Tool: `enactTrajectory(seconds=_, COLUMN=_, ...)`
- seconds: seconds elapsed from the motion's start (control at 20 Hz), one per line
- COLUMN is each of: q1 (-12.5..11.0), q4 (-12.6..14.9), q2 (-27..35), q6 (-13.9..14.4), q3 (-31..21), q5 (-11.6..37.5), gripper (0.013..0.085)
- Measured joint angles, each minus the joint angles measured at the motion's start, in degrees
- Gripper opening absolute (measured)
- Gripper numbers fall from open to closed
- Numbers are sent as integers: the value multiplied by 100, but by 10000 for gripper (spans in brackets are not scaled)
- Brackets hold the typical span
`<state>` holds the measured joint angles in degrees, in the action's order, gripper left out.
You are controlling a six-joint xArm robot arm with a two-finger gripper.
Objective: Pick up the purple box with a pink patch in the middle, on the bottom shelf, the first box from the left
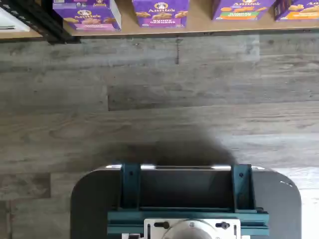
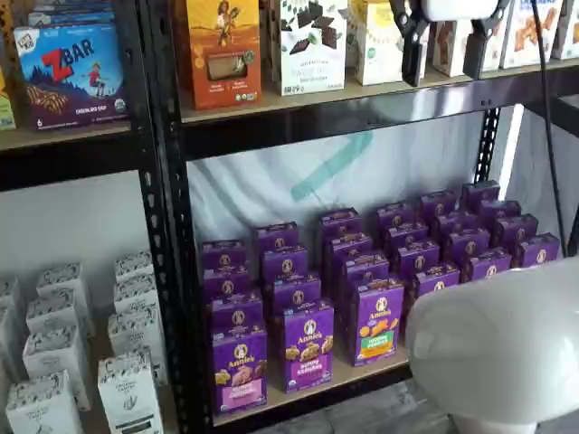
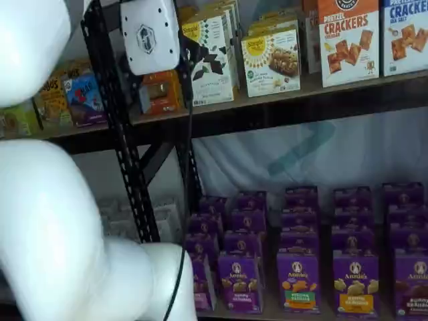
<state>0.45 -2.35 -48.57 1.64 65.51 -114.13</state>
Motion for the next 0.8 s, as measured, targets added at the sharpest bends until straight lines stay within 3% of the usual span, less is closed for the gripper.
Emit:
enactTrajectory(seconds=0.35, q1=-35, q4=-59, q2=-76, q6=-15, q3=-109, q5=176, gripper=850)
enactTrajectory(seconds=0.8, q1=330, q4=179, q2=-235, q6=261, q3=-576, q5=744, gripper=850)
